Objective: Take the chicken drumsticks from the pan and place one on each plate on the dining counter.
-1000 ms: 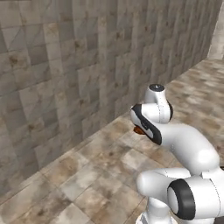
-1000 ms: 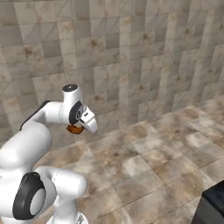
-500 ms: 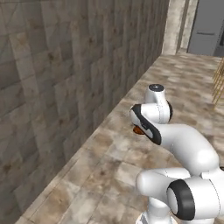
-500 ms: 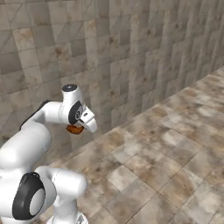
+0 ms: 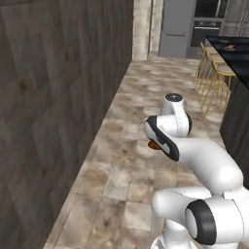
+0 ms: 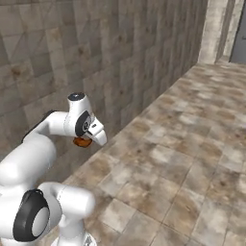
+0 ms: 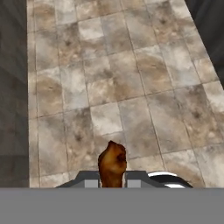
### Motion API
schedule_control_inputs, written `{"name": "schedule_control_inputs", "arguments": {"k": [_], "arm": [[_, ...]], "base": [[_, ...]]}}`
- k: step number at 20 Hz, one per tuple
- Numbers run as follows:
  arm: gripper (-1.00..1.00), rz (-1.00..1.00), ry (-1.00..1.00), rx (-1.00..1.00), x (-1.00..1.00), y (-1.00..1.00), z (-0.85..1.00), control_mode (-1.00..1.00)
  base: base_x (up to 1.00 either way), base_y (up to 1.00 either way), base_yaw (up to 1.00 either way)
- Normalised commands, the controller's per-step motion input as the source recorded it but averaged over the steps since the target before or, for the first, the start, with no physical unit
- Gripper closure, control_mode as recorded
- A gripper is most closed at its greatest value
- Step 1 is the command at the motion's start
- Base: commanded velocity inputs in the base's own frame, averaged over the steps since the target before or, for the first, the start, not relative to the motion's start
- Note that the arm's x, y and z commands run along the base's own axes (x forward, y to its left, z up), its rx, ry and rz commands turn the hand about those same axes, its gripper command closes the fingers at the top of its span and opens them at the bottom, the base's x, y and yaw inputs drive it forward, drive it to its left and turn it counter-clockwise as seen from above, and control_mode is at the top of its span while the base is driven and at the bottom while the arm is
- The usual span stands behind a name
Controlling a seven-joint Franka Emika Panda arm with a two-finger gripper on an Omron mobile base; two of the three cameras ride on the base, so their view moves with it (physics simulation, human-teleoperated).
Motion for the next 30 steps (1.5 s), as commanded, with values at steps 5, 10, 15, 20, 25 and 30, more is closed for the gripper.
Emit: {"name": "schedule_control_inputs", "arguments": {"k": [5,10,15,20,25,30], "arm": [[1.00,0.00,0.00,0.00,0.00,0.00,0.00,1.00],[1.00,0.00,0.00,0.00,0.00,0.00,0.00,1.00],[1.00,0.00,0.00,0.00,0.00,0.00,0.00,1.00],[1.00,0.00,0.00,0.00,0.00,0.00,0.00,1.00],[1.00,0.00,0.00,0.00,0.00,0.00,0.00,1.00],[1.00,0.00,0.00,0.00,0.00,0.00,0.00,1.00]], "base": [[0.90,0.37,-0.45],[0.91,0.37,-0.43],[0.92,0.37,-0.42],[0.93,0.37,-0.40],[0.99,0.42,-0.33],[1.00,0.47,-0.23]]}}
